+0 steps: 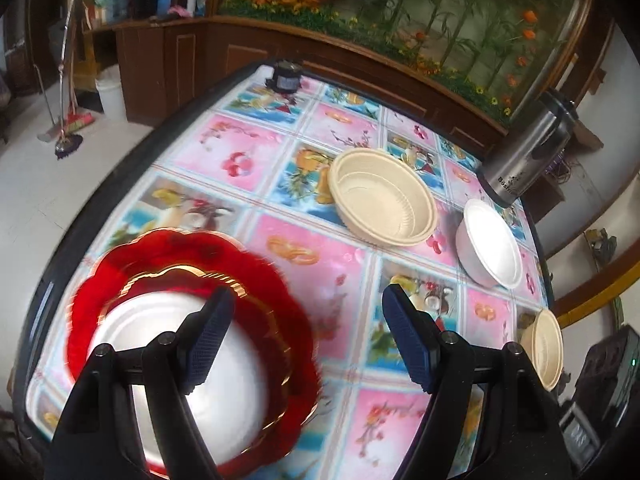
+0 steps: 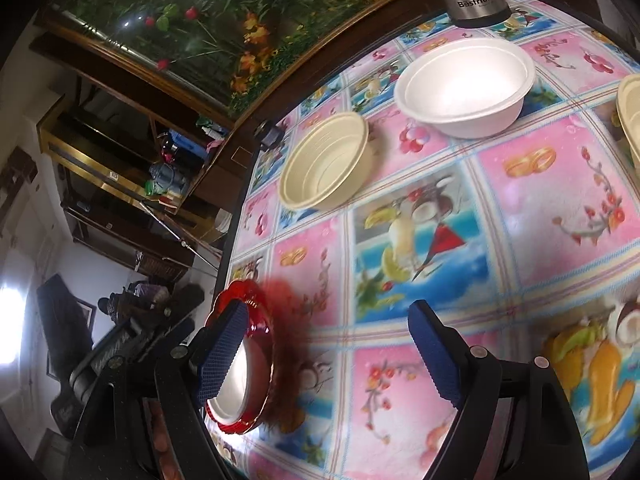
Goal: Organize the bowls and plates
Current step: 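Grasp the rim of the beige plastic plate with the left gripper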
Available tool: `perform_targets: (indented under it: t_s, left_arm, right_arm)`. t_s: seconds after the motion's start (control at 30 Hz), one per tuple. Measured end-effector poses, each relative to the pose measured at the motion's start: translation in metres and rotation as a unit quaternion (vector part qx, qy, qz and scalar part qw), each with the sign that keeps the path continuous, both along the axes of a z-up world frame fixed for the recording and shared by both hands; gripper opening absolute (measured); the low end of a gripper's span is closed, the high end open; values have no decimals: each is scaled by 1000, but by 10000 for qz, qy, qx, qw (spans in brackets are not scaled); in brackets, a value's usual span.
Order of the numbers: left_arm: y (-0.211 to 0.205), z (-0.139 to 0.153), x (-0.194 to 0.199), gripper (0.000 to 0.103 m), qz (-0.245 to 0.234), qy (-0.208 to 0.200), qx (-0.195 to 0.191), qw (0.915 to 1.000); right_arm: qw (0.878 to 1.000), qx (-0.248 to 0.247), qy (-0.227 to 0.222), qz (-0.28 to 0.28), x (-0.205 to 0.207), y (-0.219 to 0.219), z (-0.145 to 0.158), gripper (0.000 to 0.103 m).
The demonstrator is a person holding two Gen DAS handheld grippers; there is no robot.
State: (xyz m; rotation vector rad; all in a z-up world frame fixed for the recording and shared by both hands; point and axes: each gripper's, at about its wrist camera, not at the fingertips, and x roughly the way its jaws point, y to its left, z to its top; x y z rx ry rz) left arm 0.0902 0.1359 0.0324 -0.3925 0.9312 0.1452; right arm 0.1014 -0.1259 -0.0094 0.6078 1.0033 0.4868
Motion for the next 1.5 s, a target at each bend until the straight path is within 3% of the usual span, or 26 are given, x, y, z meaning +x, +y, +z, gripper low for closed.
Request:
perform_targets:
  t_s: [0.53,0.93,1.03,1.07,1.17,1.2,1.5]
  left_arm:
    - [-4,-37,115,76,351,566,-290,9974]
    - [-5,-66,149,76,506,820,-238,9951]
    - [-6,-72,153,76,486,873,-141,9949]
    - [-6,-74,154,74,481,912,-117,9946]
    - [-8,-85,156,29,296,1153,-133,9928]
    - [-10,-86,155,20,209,1152,-140,9930]
    - [-38,-74,106,15,-229,938,41,9953]
  right_arm:
    - [9987,202,450,82,118,18,-14,83]
    - [9974,-121,709,-72,171,37,-47,57]
    - [9969,-195,749,-111,175,39,-53,44]
    - [9968,-223,762,-82,177,41,-54,36]
    - [9964,-325,783,-31,177,43,-60,14]
    - [9963,-374,774,-47,174,42,-60,13]
    - [9971,-435,629,-11,129,25,-48,11]
